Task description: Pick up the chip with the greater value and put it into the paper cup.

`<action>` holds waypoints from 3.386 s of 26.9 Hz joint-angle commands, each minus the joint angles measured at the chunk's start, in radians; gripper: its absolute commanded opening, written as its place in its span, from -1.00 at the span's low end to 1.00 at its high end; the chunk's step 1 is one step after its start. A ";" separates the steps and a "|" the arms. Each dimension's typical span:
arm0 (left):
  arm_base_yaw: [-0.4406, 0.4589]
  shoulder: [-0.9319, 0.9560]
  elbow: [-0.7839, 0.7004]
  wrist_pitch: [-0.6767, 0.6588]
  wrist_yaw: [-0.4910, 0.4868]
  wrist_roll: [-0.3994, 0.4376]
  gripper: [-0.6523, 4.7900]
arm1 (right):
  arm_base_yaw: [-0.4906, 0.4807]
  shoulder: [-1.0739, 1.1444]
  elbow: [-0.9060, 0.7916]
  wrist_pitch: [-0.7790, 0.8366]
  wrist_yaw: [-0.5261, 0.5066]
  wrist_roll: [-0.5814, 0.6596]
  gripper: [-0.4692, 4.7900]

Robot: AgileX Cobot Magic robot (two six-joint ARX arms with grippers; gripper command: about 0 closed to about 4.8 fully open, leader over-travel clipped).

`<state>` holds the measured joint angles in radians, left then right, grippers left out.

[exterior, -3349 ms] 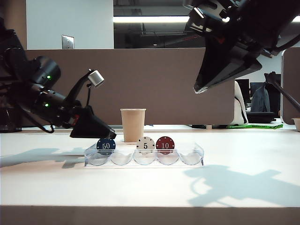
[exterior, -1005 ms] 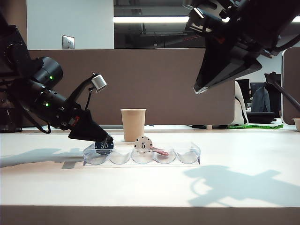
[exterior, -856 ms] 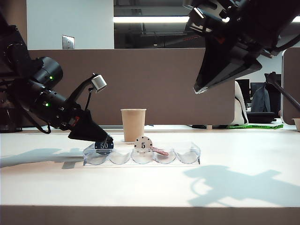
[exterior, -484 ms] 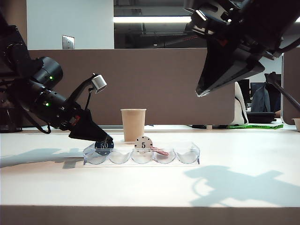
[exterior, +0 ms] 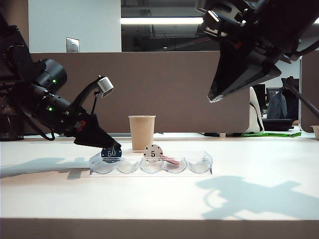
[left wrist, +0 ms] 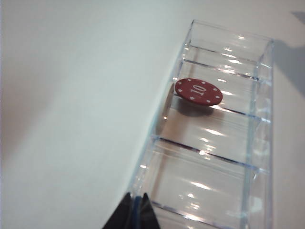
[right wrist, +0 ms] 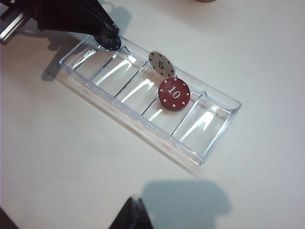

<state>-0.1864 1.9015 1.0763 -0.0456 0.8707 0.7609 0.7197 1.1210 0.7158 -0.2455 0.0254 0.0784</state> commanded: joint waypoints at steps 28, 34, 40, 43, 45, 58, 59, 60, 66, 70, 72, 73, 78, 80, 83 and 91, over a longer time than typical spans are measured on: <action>-0.003 -0.054 0.264 0.395 0.021 -0.271 -0.78 | 0.002 -0.003 0.004 0.204 0.066 -0.001 -0.84; -0.003 0.061 0.367 0.403 0.035 -0.381 -0.78 | 0.002 -0.003 0.004 0.204 0.066 -0.002 -0.84; -0.003 0.132 0.377 0.446 0.031 -0.428 -0.78 | 0.002 -0.003 0.004 0.204 0.066 -0.002 -0.84; -0.003 0.161 0.377 0.484 0.031 -0.459 -0.78 | 0.002 -0.003 0.004 0.203 0.066 -0.001 -0.84; -0.003 0.176 0.377 0.510 0.031 -0.467 -0.78 | 0.002 -0.003 0.004 0.200 0.066 -0.002 -0.84; -0.019 0.203 0.380 0.606 -0.086 -0.462 -0.78 | 0.002 -0.003 0.004 0.195 0.064 -0.001 -0.84; -0.020 0.204 0.380 0.612 -0.087 -0.462 -0.78 | 0.002 -0.003 0.004 0.195 0.064 -0.002 -0.84; -0.020 0.205 0.380 0.617 -0.092 -0.462 -0.78 | 0.002 -0.003 0.004 0.195 0.064 -0.001 -0.84; -0.029 0.209 0.380 0.631 -0.118 -0.462 -0.54 | 0.002 -0.003 0.004 0.192 0.062 -0.001 -0.84; -0.029 0.209 0.380 0.632 -0.125 -0.462 -0.53 | 0.002 -0.003 0.004 0.188 0.062 -0.001 -0.84; -0.029 0.209 0.380 0.632 -0.135 -0.462 -0.53 | 0.002 -0.003 0.003 0.187 0.062 -0.001 -0.84; -0.029 0.209 0.380 0.632 -0.134 -0.462 -0.53 | 0.002 -0.003 0.003 0.186 0.062 -0.001 -0.84; -0.029 0.209 0.380 0.632 -0.134 -0.462 -0.31 | 0.002 -0.003 0.003 0.179 0.062 -0.001 -0.84; -0.029 0.209 0.380 0.632 -0.135 -0.462 -0.31 | 0.002 -0.003 0.003 0.172 0.062 -0.001 -0.84; -0.029 0.209 0.380 0.632 -0.134 -0.475 -0.31 | 0.002 -0.003 0.003 0.172 0.062 -0.001 -0.84; -0.029 0.209 0.381 0.631 -0.127 -0.489 -0.31 | 0.002 -0.003 0.003 0.172 0.062 -0.001 -0.84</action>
<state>-0.2134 2.1117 1.4517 0.5659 0.7364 0.2752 0.7193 1.1210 0.7158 -0.0799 0.0860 0.0784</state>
